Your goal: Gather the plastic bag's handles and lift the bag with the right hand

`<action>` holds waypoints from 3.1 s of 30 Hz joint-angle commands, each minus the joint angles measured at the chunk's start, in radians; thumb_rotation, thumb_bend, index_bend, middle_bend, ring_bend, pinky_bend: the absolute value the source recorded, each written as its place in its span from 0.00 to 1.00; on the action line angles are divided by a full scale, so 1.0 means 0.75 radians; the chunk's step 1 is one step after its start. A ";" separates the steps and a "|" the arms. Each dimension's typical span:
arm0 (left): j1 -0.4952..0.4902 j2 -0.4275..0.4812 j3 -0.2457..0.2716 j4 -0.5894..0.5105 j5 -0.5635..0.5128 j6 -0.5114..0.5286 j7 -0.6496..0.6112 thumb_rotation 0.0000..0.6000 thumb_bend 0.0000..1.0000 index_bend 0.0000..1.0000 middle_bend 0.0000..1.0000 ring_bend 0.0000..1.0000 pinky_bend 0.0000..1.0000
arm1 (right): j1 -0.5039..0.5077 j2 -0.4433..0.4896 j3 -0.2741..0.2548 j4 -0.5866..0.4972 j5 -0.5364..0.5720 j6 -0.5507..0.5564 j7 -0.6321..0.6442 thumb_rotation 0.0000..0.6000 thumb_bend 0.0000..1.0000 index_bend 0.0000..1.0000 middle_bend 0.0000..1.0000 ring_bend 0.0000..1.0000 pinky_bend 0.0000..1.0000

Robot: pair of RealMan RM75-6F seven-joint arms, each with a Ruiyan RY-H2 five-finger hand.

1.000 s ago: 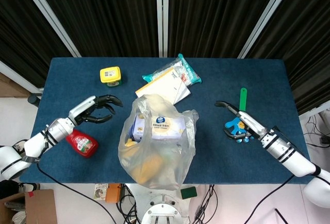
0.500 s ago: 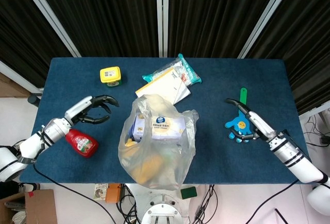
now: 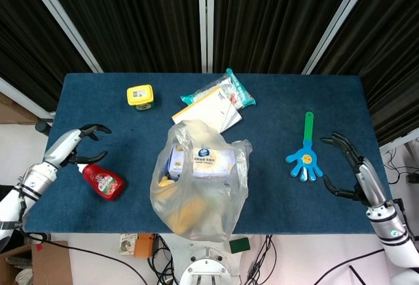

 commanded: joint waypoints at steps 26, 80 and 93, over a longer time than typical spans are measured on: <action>0.146 0.071 -0.025 -0.097 0.079 0.173 0.026 0.66 0.26 0.28 0.25 0.18 0.34 | 0.277 -0.043 0.013 -0.443 -0.303 -0.264 -0.396 1.00 0.37 0.04 0.10 0.02 0.07; 0.243 0.240 -0.100 -0.287 0.098 0.340 -0.224 0.66 0.22 0.31 0.30 0.23 0.42 | 0.497 -0.022 -0.036 -0.612 -0.065 -0.313 0.723 1.00 0.07 0.05 0.07 0.00 0.03; 0.287 0.274 -0.199 -0.407 0.016 0.467 -0.138 0.65 0.19 0.25 0.34 0.28 0.44 | 0.447 -0.020 -0.051 -0.547 -0.078 -0.226 0.842 1.00 0.07 0.05 0.07 0.00 0.03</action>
